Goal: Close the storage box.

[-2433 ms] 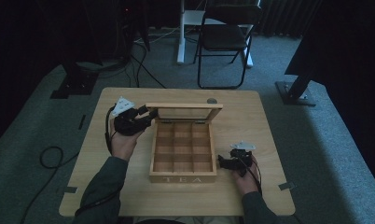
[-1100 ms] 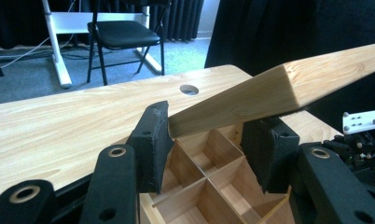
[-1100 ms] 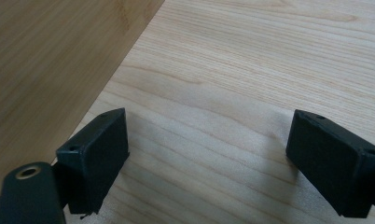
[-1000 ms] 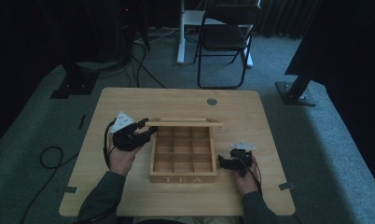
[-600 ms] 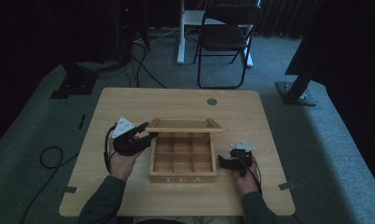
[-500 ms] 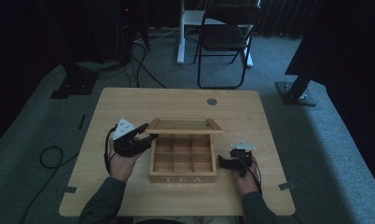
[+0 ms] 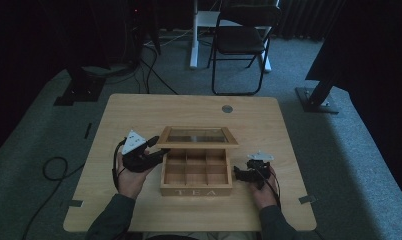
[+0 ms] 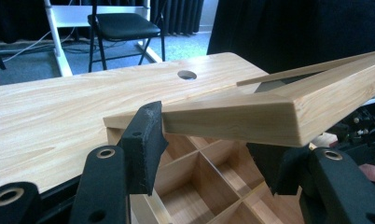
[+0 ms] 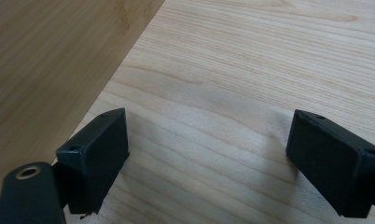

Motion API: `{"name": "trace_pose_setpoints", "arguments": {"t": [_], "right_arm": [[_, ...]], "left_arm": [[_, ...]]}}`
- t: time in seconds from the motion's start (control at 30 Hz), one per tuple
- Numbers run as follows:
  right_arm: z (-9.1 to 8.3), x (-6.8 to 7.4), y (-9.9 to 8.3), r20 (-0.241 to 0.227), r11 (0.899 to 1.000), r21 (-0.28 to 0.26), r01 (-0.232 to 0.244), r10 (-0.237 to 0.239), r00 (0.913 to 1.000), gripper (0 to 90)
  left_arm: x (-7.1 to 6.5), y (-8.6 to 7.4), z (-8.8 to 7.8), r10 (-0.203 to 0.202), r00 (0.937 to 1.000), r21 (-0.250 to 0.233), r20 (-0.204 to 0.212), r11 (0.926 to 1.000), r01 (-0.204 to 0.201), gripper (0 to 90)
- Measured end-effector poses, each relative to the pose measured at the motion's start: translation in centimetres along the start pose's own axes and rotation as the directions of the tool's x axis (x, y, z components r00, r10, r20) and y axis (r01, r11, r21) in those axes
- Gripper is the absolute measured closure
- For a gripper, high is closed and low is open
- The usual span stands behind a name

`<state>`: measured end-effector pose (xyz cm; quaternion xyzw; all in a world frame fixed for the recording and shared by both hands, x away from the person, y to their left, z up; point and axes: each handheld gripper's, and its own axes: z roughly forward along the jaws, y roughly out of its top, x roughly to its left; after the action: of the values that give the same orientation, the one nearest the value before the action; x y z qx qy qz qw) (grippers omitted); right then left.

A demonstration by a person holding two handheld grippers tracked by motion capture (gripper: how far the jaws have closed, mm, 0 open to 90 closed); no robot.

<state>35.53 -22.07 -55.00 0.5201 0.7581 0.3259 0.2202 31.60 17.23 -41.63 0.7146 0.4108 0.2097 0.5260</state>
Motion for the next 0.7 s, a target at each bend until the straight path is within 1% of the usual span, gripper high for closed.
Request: {"name": "trace_pose_setpoints", "arguments": {"t": [0.27,0.7], "right_arm": [[0.00,0.00,0.00,0.000,1.000,0.000,0.000,0.000,1.0000,12.4],[-0.01,0.02,0.00,0.000,1.000,0.002,-0.003,0.003,1.0000,12.4]], "left_arm": [[0.03,-0.46,-0.35,-0.007,0.9998,-0.005,0.018,1.0000,0.007,47.1],[-0.06,-0.91,-0.72,-0.015,0.9994,-0.011,0.032,0.9998,0.015,47.6]]}}
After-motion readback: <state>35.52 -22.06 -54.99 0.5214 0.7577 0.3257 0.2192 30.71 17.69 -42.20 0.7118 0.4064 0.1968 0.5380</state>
